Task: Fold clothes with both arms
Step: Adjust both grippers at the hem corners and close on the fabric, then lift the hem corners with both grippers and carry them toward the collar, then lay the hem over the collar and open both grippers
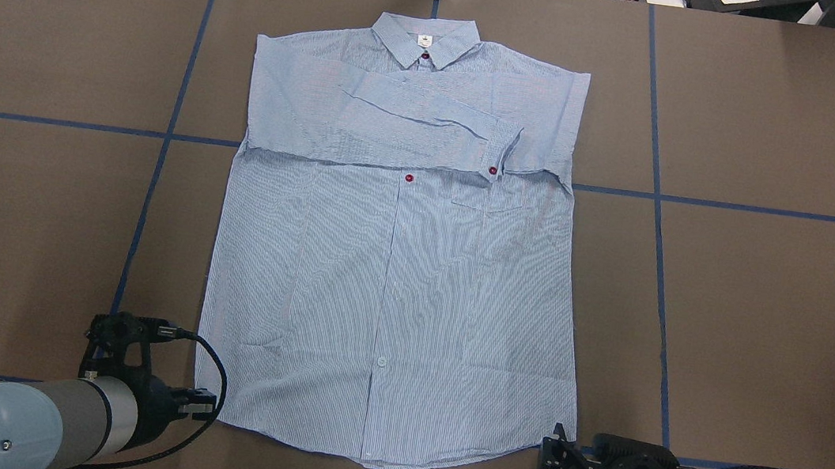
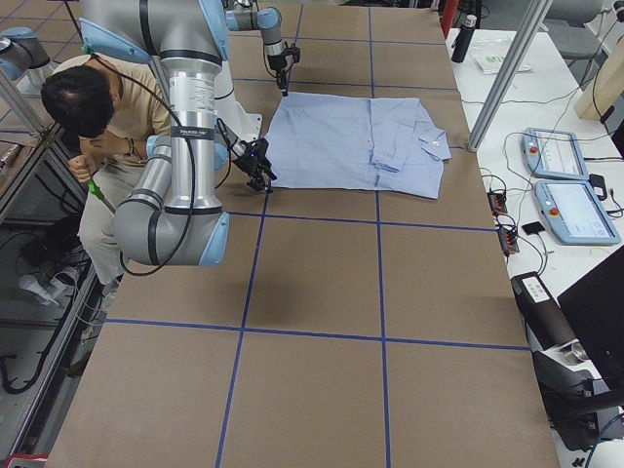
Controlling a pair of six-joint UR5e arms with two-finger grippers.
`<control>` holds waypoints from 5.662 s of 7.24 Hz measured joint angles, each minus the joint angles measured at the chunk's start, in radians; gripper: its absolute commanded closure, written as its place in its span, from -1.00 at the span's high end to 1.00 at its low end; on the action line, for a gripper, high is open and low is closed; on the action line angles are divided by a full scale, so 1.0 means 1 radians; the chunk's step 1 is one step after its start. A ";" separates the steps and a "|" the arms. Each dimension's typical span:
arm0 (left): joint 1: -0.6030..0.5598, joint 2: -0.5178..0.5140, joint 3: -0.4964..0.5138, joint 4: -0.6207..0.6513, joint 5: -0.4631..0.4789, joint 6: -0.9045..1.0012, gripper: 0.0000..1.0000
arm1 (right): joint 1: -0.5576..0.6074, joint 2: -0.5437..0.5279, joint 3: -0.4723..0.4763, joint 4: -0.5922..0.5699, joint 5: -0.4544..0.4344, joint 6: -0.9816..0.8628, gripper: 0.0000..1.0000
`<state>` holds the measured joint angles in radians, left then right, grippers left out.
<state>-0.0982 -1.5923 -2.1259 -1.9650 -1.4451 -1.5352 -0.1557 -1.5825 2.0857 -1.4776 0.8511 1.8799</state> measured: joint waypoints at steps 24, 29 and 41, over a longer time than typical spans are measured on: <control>-0.352 -0.221 -0.243 0.416 -0.274 0.185 -1.00 | 0.417 0.296 0.450 -0.429 0.415 -0.241 -1.00; -0.567 -0.429 0.114 0.399 -0.145 0.321 -1.00 | 0.731 0.477 -0.002 -0.228 0.514 -0.391 -1.00; -0.657 -0.509 0.657 -0.159 -0.261 0.674 1.00 | 0.883 0.597 -0.530 0.204 0.788 -0.671 1.00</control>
<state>-0.7547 -2.1014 -1.4689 -2.1237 -1.7064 -0.8616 0.7269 -0.9851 1.5559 -1.2741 1.6395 1.2085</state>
